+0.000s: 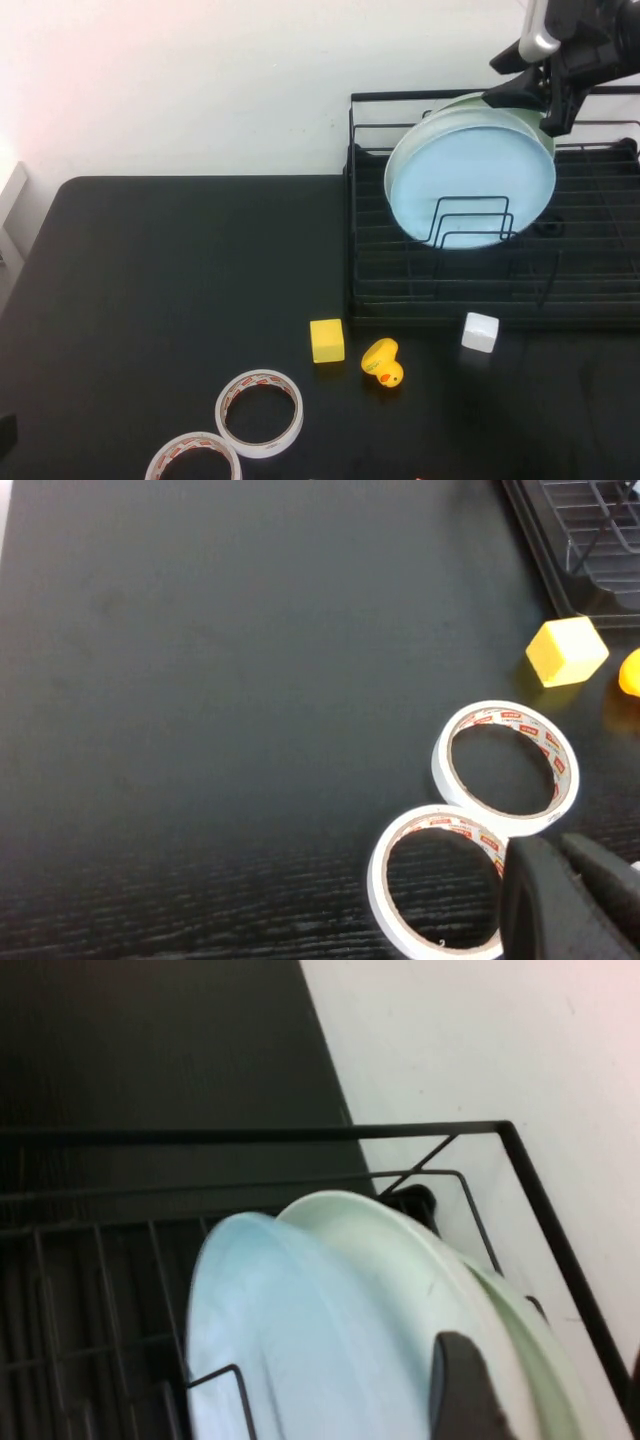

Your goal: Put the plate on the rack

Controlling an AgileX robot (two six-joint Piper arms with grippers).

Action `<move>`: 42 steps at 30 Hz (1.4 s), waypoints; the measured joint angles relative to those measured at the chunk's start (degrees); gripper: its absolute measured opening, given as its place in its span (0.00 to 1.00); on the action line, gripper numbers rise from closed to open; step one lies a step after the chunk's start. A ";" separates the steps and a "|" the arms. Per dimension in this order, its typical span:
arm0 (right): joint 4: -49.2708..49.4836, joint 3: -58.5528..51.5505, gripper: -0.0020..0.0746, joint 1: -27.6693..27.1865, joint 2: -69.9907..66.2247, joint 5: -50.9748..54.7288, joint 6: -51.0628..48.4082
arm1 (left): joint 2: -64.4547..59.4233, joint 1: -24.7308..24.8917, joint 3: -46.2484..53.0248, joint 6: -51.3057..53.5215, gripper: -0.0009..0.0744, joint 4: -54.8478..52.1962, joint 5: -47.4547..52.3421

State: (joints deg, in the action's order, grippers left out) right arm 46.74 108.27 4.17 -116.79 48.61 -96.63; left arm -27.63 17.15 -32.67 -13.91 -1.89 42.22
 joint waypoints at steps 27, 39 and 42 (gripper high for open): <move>4.59 -14.08 0.04 0.00 34.50 8.18 24.18 | 28.41 -0.09 0.00 0.44 0.01 -0.93 9.29; 11.64 -43.90 0.04 0.00 64.84 -5.26 13.76 | 28.65 -0.09 0.00 0.30 0.01 -0.82 14.44; 12.28 -49.93 0.04 0.00 72.54 -8.60 13.65 | 28.65 -0.09 0.00 0.30 0.01 -0.74 15.24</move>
State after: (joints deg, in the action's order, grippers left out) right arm 59.02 58.34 4.17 -44.25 40.01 -82.98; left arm 1.01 17.06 -32.67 -13.60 -2.64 57.46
